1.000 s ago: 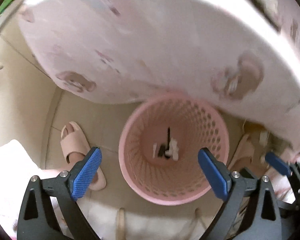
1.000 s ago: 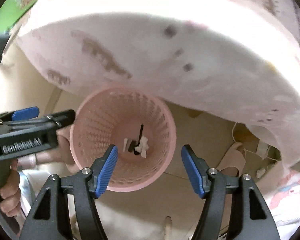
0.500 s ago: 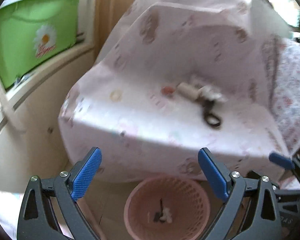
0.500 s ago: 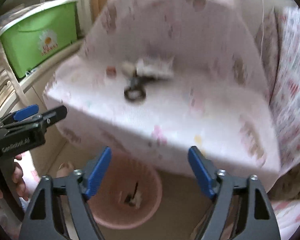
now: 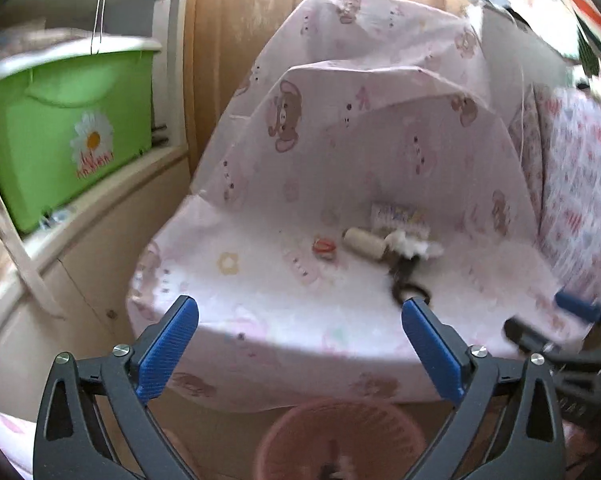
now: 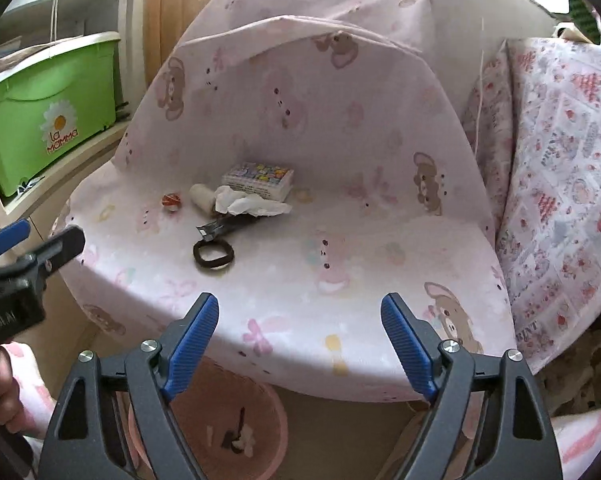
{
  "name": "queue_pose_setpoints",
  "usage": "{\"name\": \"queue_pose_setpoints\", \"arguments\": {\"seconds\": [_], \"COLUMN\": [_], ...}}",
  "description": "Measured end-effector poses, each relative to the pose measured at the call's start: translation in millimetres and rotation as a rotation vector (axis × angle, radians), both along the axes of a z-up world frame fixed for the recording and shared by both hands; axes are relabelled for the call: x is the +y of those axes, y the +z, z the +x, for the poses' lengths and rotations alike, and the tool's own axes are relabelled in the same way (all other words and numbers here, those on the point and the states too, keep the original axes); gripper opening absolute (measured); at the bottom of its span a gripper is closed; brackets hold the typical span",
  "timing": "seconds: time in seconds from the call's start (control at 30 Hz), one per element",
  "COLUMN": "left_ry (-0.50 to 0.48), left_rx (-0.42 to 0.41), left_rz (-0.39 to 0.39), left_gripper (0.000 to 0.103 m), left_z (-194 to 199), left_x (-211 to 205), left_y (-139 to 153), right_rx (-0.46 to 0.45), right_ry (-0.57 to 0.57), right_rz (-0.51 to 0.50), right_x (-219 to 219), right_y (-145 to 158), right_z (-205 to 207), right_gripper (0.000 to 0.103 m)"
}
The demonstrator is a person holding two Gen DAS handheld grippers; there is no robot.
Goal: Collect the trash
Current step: 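Raise both open tools back toward the remaining items on the chair seat, then grasp the black hair tie with the right tool while the left tool grasps the white tissue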
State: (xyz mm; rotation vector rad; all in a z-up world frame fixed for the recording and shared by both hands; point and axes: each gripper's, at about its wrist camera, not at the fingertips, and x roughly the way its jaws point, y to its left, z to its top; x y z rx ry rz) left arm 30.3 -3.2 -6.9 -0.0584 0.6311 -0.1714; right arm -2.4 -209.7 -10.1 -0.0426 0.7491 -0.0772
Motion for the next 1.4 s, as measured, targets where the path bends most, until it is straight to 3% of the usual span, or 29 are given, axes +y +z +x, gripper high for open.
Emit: {"name": "queue_pose_setpoints", "arguments": {"seconds": [0.07, 0.13, 0.2, 0.37, 0.43, 0.57, 0.67, 0.8, 0.87, 1.07, 1.2, 1.23, 1.4], "left_ry": [-0.013, 0.006, 0.050, 0.121, 0.159, 0.054, -0.007, -0.050, -0.040, -0.015, 0.034, 0.044, 0.154], "left_rx": [0.019, 0.025, 0.014, -0.087, -0.100, -0.109, -0.055, 0.041, 0.054, 0.128, 0.104, 0.104, 0.095], "left_rz": [-0.042, -0.034, -0.015, -0.012, 0.046, 0.104, 0.083, -0.013, -0.015, 0.031, 0.062, 0.066, 0.063], "left_gripper": [0.101, 0.101, 0.101, 0.101, 0.102, 0.102, 0.102, 0.098, 0.083, 0.075, 0.088, 0.094, 0.102], "left_z": [12, 24, 32, 34, 33, 28, 30, 38, 41, 52, 59, 61, 65], "left_x": [3, 6, 9, 7, -1, -18, -22, -16, -14, -15, -10, -8, 14], "left_y": [0, 1, 1, 7, 7, 0, -7, -16, -18, -29, -26, -25, -24], "right_rx": [-0.018, -0.028, -0.012, 0.037, 0.047, 0.045, 0.043, 0.071, 0.079, 0.096, 0.087, 0.088, 0.066], "right_ry": [-0.008, -0.019, -0.019, -0.028, -0.027, -0.029, -0.019, -0.004, -0.005, 0.044, 0.122, 0.154, 0.226], "right_rz": [-0.011, -0.010, 0.004, 0.028, 0.034, 0.059, 0.071, 0.091, 0.089, 0.136, 0.153, 0.158, 0.106], "right_x": [-4, -9, -14, -20, -20, -22, -23, -22, -21, -17, 0, 6, 35], "right_y": [4, 7, 7, -3, -6, -8, -11, -18, -22, -24, -24, -24, -33], "right_z": [3, 8, 15, 26, 27, 26, 25, 27, 29, 37, 48, 53, 73], "right_gripper": [0.084, 0.084, 0.077, 0.066, 0.066, 0.066, 0.066, 0.068, 0.071, 0.075, 0.084, 0.084, 0.084]}}
